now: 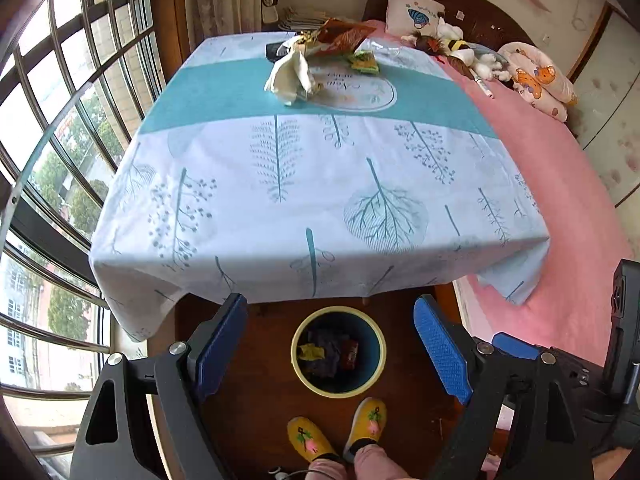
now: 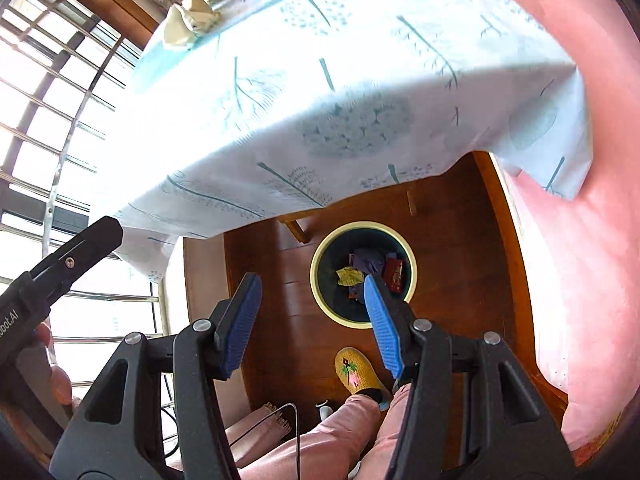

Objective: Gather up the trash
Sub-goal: 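Raise both tools back toward the table, then grasp the white tissue with the left tool while the right grasps the orange snack bag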

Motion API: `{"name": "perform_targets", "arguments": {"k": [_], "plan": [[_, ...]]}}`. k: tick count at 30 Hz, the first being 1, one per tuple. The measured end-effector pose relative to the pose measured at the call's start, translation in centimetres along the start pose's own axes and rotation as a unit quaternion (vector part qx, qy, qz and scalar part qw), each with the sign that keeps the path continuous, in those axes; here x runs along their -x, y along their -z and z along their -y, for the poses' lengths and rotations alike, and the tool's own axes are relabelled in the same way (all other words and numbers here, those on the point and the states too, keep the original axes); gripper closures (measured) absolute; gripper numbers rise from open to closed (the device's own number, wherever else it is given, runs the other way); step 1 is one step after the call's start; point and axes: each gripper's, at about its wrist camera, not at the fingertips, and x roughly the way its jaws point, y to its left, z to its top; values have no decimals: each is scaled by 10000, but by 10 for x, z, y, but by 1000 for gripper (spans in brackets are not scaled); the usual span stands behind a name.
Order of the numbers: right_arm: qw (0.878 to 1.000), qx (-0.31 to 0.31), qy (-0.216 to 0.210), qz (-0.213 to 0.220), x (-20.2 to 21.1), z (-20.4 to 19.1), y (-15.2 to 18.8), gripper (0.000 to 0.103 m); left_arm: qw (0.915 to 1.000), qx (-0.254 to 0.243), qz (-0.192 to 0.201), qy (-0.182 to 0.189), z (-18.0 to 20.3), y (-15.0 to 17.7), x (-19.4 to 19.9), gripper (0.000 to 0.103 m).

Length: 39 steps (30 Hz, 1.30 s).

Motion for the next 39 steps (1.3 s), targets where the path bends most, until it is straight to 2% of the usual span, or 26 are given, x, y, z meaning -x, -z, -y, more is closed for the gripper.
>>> {"name": "perform_targets", "arguments": {"k": [5, 11, 18, 22, 28, 33, 39], "plan": [[9990, 26, -115, 428, 54, -25, -18, 53, 9988, -141, 455, -58, -9, -33, 50, 17], [9896, 292, -14, 1410, 119, -56, -47, 53, 9934, -227, 1057, -384, -19, -73, 97, 17], [9816, 499, -88, 1841, 154, -82, -85, 53, 9924, -97, 1189, -298, -31, -123, 109, 17], [9784, 706, -139, 1940, 164, -95, -112, 53, 9960, 88, 882, -114, -38, -151, 84, 17], [9769, 1005, -336, 1855, 148, -103, -168, 53, 9973, 439, 542, -243, -49, -191, 28, 17], [9779, 1281, -597, 1541, 107, -96, -230, 53, 9963, 829, 70, -229, -48, -238, -39, 17], [9814, 1515, -792, 875, 37, -81, -322, 53, 9933, 1055, -319, -340, -43, -295, -126, 17]]}}
